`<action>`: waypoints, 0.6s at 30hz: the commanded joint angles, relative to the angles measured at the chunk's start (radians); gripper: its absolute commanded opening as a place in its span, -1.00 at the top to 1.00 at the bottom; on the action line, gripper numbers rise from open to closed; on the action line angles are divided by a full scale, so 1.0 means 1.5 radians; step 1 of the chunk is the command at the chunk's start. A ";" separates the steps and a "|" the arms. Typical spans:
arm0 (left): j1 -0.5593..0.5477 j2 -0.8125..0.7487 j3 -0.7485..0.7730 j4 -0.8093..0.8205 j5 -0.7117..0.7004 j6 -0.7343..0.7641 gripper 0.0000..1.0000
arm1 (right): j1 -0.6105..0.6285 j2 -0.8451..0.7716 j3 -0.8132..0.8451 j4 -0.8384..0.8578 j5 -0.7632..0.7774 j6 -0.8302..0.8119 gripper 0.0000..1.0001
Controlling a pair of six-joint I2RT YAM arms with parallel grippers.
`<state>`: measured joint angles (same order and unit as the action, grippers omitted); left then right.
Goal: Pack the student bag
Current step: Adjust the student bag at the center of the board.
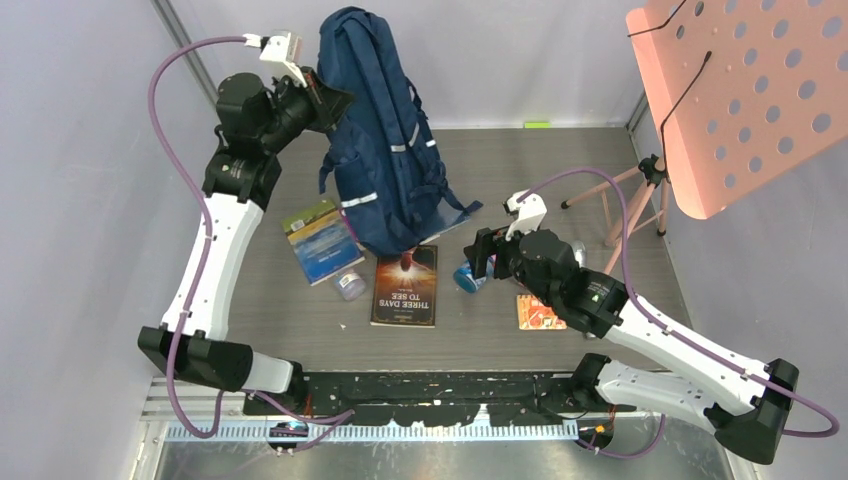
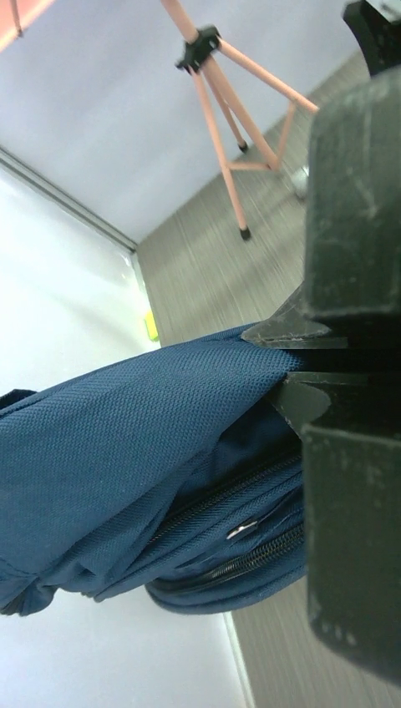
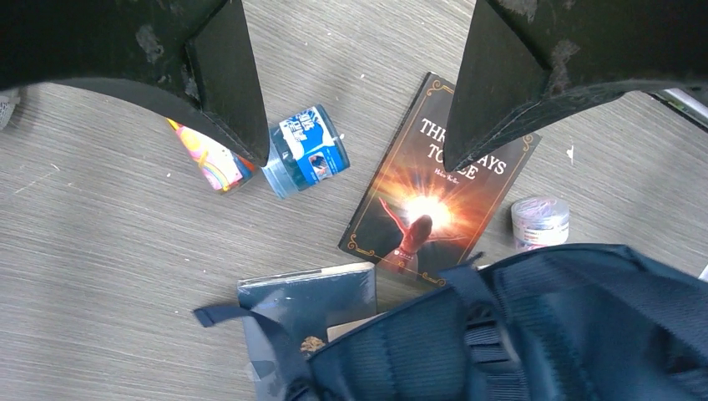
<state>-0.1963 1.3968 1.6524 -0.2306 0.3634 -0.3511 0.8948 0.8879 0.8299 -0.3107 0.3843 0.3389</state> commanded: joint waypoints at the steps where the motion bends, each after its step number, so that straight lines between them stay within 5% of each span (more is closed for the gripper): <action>1: 0.002 -0.059 0.093 0.043 -0.007 0.129 1.00 | 0.002 -0.013 0.001 0.005 0.021 0.001 -0.63; 18: 0.002 -0.022 0.327 -0.099 -0.036 0.228 1.00 | 0.002 -0.003 -0.004 0.006 0.014 0.003 -0.61</action>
<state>-0.1963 1.3884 2.0777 -0.5301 0.3542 -0.1272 0.8948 0.8879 0.8242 -0.3302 0.3912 0.3393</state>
